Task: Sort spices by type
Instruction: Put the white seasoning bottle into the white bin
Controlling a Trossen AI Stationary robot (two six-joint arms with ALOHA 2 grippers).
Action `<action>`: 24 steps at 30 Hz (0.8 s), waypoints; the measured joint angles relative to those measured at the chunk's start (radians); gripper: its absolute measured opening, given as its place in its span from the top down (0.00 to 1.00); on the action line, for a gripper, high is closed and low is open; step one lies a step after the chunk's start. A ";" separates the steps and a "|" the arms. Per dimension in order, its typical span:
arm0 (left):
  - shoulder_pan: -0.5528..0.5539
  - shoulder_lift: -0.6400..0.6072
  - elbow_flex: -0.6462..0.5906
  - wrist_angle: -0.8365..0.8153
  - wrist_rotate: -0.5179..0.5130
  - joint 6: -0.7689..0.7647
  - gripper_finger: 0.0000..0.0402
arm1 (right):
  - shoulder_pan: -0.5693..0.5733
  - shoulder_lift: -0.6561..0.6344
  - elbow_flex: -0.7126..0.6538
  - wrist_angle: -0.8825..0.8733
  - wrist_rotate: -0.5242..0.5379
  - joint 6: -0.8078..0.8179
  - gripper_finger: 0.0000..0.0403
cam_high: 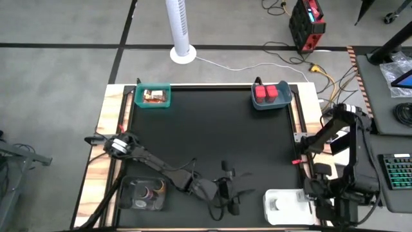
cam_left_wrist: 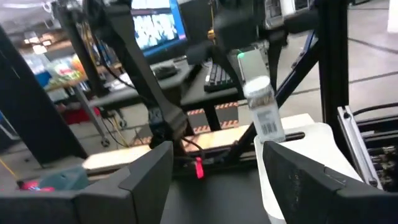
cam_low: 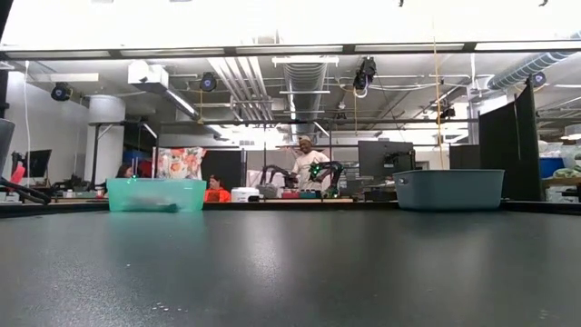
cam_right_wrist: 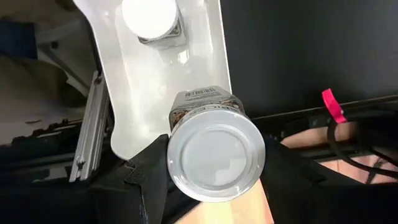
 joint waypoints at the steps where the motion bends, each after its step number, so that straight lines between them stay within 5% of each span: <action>1: -0.006 -0.016 0.000 -0.010 -0.009 0.015 0.42 | 0.000 0.005 -0.009 0.009 0.000 -0.005 0.51; 15: -0.057 -0.161 -0.001 -0.258 -0.165 0.045 0.42 | -0.002 0.087 -0.116 0.183 0.083 -0.015 0.51; 24: -0.070 -0.175 -0.001 -0.333 -0.172 0.024 0.42 | -0.002 0.209 -0.117 0.208 0.056 -0.021 0.51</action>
